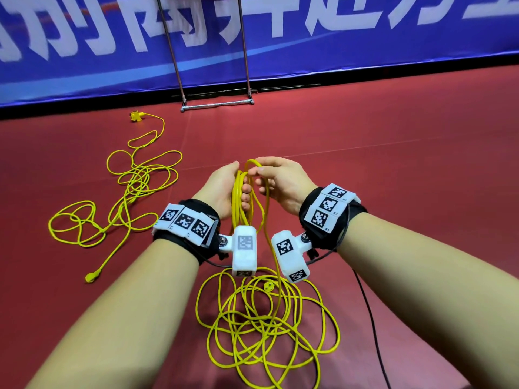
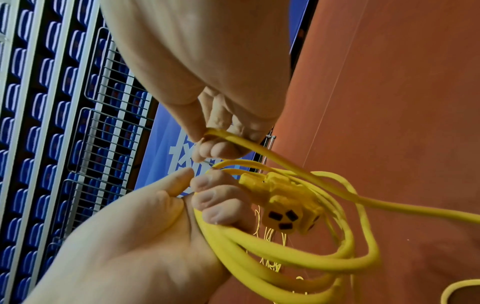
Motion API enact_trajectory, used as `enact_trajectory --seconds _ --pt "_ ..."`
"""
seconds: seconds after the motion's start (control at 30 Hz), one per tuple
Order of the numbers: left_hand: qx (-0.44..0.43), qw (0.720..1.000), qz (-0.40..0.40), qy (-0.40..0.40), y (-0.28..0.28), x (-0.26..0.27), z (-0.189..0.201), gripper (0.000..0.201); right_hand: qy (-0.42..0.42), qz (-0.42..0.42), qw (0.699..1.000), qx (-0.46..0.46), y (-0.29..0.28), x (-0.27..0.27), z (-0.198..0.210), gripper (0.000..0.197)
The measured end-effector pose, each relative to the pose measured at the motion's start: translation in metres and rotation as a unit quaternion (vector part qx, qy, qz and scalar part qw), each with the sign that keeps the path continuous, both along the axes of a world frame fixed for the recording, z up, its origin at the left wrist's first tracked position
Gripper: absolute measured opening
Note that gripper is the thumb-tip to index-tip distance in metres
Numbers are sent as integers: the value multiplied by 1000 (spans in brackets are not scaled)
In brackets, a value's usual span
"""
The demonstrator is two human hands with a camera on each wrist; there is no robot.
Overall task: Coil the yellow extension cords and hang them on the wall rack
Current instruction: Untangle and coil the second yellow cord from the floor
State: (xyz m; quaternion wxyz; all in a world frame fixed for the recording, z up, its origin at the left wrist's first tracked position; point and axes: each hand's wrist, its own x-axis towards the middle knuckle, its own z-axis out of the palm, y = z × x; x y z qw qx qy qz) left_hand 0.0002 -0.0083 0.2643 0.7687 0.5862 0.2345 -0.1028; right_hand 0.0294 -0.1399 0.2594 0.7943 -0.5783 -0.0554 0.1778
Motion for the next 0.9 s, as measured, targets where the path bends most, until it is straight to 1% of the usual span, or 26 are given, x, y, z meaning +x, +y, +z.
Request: enact_trajectory --seconds 0.17,0.3,0.4,0.53,0.63,0.7,0.8,0.9 --pt "-13 1000 16 -2 0 2 -3 58 -32 53 997 -55 5 -5 -2 29" --pt "-31 999 34 -11 1 1 -3 55 -59 83 992 -76 6 -13 2 26" --pt "-53 997 49 -19 0 -1 -1 53 -58 101 989 -87 7 -17 1 24" --pt "-62 994 86 -8 1 -1 0 42 -54 101 988 -102 8 -17 0 25" --pt "-61 990 130 -6 3 4 -2 32 -64 97 987 -110 10 -17 0 20" --pt "-57 988 144 -13 3 4 -2 31 -67 95 987 -109 11 -17 -1 17" --pt "-73 987 144 -25 2 6 -2 32 -61 95 988 -102 11 -17 -2 12" --pt "-81 984 157 -29 4 8 -5 31 -64 99 988 -103 12 -17 -4 11"
